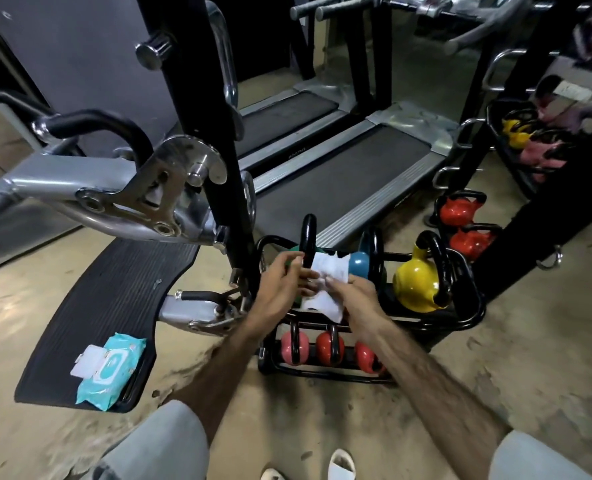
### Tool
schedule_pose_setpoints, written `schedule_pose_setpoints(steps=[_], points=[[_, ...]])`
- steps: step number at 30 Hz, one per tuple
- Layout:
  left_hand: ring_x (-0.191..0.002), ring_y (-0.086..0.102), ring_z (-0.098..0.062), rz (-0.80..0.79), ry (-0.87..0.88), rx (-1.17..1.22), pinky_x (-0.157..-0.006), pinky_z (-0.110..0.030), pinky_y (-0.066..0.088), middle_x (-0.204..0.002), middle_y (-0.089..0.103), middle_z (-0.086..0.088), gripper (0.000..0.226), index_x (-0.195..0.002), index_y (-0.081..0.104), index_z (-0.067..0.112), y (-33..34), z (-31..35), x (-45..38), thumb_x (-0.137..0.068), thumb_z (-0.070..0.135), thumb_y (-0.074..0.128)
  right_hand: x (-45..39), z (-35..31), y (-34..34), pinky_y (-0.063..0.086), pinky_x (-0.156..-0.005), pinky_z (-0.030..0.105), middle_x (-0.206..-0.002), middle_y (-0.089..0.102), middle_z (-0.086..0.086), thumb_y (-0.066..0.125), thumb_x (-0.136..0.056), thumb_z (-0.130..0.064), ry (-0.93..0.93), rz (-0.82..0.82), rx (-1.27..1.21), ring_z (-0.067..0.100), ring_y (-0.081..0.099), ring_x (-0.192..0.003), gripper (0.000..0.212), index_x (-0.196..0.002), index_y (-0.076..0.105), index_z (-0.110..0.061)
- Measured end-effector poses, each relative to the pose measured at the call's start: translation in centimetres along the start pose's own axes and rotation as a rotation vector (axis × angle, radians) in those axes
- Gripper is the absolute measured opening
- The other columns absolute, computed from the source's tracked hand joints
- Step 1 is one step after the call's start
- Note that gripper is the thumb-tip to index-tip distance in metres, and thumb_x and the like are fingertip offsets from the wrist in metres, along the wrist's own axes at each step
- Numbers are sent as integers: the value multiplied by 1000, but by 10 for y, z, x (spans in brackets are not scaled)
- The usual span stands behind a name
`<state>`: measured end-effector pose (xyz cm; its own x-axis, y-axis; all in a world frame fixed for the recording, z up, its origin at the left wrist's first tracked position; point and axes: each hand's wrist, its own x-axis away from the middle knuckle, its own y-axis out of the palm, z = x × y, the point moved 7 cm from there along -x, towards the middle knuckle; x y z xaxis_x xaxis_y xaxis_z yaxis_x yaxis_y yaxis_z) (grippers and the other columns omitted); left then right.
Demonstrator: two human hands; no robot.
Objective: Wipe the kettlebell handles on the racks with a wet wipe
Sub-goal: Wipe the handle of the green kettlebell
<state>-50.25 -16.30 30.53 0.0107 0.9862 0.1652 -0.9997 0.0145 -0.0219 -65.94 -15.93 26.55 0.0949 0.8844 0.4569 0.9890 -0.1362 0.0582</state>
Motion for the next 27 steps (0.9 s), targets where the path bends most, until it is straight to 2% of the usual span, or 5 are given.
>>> schedule_pose_setpoints(steps=[3, 6, 11, 14, 27], points=[[-84, 68, -16, 200, 38, -241, -75, -30, 58, -103, 68, -7, 21, -116, 56, 11, -28, -5, -13, -96, 13, 52, -11, -30, -23, 46, -58, 19, -89, 69, 1, 67, -88, -16, -178, 239, 156, 19, 64, -79, 12, -95, 68, -6], [-104, 60, -12, -3, -55, -503, -88, -25, 52, -120, 59, 5, 45, -129, 51, 18, -23, -35, -29, -87, 17, 66, -15, -82, -14, 33, -53, 24, -75, 60, -2, 63, -88, -15, -493, 356, 559, 17, 53, -68, 3, -86, 65, -17], [-94, 64, -16, 25, 57, -660, -83, -27, 51, -106, 67, -2, 34, -107, 67, 12, -14, -65, -52, -77, 24, 75, -39, -76, 48, 58, -71, 33, -107, 73, 11, 58, -81, 6, -911, 85, 952, 29, 71, -81, 37, -109, 73, -14], [-92, 64, -18, 37, 89, -670, -82, -30, 51, -103, 67, -4, 31, -106, 67, 13, -15, -67, -57, -77, 26, 73, -39, -32, 55, 61, -72, 42, -141, 54, 10, 60, -77, 11, -976, -16, 1140, 34, 70, -93, 54, -124, 65, -15], [-81, 70, -15, 97, 40, -498, -74, -37, 57, -87, 73, 0, 31, -93, 71, 16, -25, -71, -57, -68, 33, 78, -25, -6, 57, 42, -104, 34, -156, 32, 10, 52, -85, 12, -1145, -155, 1199, 28, 29, -144, 55, -135, 55, -9]])
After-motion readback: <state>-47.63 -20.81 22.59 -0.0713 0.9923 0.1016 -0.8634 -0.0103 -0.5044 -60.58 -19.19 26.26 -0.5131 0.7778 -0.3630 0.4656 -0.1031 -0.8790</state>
